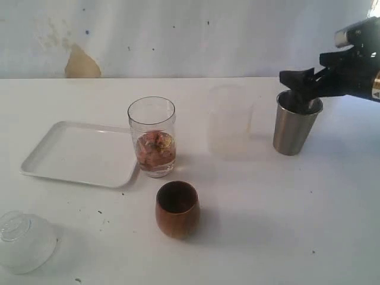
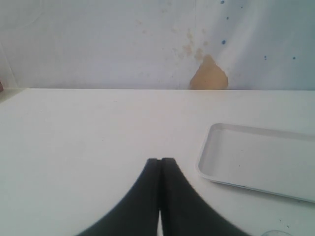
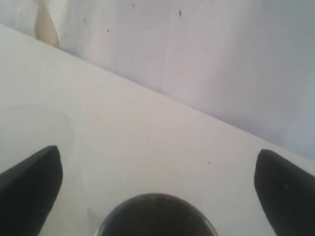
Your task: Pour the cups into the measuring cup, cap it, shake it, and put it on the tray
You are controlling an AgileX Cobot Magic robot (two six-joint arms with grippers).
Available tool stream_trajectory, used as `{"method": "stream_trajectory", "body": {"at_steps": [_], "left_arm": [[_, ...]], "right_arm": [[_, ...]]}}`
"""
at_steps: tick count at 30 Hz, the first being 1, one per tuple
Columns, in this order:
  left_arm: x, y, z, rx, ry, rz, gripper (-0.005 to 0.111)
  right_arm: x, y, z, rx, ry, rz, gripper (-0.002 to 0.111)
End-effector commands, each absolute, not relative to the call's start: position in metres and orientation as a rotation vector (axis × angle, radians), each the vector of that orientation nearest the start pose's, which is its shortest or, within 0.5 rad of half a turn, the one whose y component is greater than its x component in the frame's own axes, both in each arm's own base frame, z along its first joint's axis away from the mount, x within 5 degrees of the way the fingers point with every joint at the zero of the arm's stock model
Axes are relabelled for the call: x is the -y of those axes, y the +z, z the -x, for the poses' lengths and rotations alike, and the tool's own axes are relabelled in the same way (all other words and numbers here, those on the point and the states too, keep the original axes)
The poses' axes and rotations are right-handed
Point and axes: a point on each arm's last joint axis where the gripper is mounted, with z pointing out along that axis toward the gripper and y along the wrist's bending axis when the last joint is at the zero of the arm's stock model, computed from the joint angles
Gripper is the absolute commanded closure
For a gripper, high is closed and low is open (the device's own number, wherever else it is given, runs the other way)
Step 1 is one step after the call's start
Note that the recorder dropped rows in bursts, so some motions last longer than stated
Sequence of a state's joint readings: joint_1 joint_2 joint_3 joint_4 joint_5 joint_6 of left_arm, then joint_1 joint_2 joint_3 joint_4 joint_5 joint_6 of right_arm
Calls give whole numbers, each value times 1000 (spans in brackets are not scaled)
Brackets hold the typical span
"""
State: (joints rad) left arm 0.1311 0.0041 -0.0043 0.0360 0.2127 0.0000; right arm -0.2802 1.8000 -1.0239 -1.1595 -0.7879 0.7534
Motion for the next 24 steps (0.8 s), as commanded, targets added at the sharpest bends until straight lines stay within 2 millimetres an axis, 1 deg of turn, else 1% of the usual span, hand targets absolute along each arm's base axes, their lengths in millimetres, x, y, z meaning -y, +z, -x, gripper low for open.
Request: {"method": "stream_trajectory", "body": {"at_steps": [1,2,3,4,5,6,7,10,14,15,16,17,19,20,22,24], "left_arm": [[-8,195,-55,-1687,126,83,106],[-8,195,-55,-1687,126,83,106],[-8,195,-55,-1687,126,83,106],[-8,195,-55,-1687,126,83,106],[-8,195,-55,-1687,126,83,106],[-8,195,-55,-1687,126,83,106],[-8,195,-55,-1687,126,83,106],[-8,195,-55,-1687,126,83,106],[-8,195,-55,-1687,126,83,106],[-8,195,-55,-1687,126,83,106],[-8,195,-55,-1687,126,83,106],[-8,195,-55,-1687,126,83,106],[-8,195,-55,-1687,126,83,106],[-8,195,-55,-1687,126,83,106],[-8,195,-55,-1687,126,83,106],[-8,195,-55,-1687,126,83,106]], "right_arm": [[38,271,-361,-1610,403,449,12],[36,277,-358,-1592,423,450,15],[33,287,-353,-1575,469,445,25],[31,291,-350,-1572,494,435,32],[29,298,-346,-1579,533,413,47],[28,301,-344,-1582,541,412,53],[26,309,-337,-1578,533,444,57],[19,326,-322,-1550,487,543,57],[13,351,-304,-1504,452,581,57],[12,360,-296,-1491,429,582,59],[11,365,-293,-1493,431,562,63],[10,373,-285,-1511,459,516,77],[6,380,-274,-1540,486,502,99],[5,382,-270,-1554,493,506,109],[0,389,-257,-1586,518,512,108],[-4,394,-243,-1618,503,537,108]]}}
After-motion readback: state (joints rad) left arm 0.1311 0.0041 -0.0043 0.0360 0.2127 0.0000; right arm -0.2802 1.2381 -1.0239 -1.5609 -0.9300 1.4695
